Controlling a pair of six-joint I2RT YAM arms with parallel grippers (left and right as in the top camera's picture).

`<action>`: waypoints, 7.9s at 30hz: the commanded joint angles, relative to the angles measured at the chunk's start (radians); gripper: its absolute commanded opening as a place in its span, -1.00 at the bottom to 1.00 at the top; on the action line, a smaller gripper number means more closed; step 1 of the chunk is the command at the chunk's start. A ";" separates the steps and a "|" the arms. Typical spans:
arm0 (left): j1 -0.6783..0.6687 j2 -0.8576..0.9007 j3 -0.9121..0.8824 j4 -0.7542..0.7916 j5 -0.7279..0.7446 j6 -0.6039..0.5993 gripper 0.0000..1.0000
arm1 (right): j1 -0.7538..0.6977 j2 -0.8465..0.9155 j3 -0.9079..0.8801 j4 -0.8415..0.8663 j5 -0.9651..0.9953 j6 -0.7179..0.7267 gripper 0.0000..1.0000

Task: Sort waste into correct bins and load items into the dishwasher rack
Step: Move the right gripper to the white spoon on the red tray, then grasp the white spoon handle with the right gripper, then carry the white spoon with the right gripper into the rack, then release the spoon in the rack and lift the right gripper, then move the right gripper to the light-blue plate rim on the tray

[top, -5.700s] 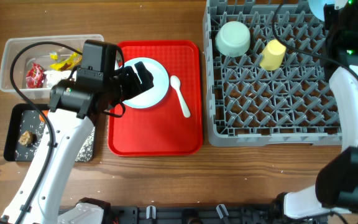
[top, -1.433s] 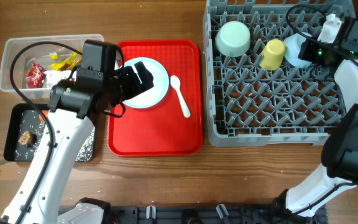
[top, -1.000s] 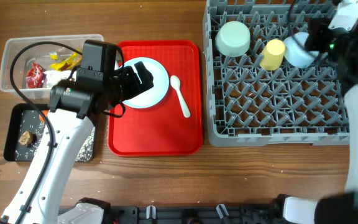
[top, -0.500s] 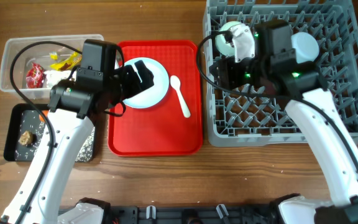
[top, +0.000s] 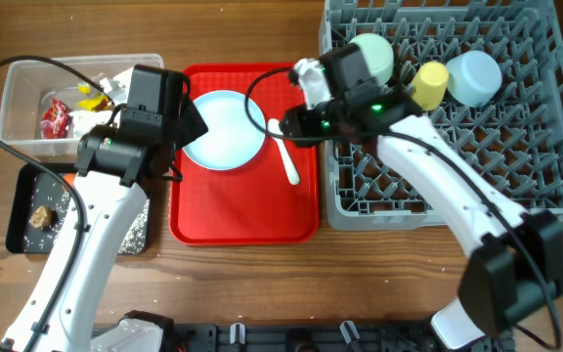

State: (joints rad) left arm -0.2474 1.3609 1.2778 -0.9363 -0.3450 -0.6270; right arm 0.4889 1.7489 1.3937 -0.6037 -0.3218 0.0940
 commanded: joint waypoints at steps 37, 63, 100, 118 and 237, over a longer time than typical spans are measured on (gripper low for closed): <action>0.003 -0.020 0.007 0.000 -0.068 -0.009 1.00 | 0.124 0.396 -0.014 0.324 0.356 0.167 -0.17; 0.003 -0.020 0.007 0.000 -0.068 -0.009 1.00 | 0.124 0.421 -0.014 0.357 0.361 0.172 -0.30; 0.003 -0.020 0.007 0.000 -0.068 -0.009 1.00 | 0.123 0.276 -0.012 0.343 0.392 0.138 -0.91; 0.003 -0.020 0.007 0.000 -0.068 -0.009 1.00 | -0.136 -0.084 -0.012 -0.051 0.413 -0.016 -0.91; 0.003 -0.020 0.007 0.000 -0.068 -0.009 1.00 | 0.190 0.477 0.074 0.480 0.458 0.195 -0.91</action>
State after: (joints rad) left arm -0.2474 1.3609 1.2778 -0.9367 -0.3958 -0.6266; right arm 0.6773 2.2051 1.4574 -0.1295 0.1249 0.2916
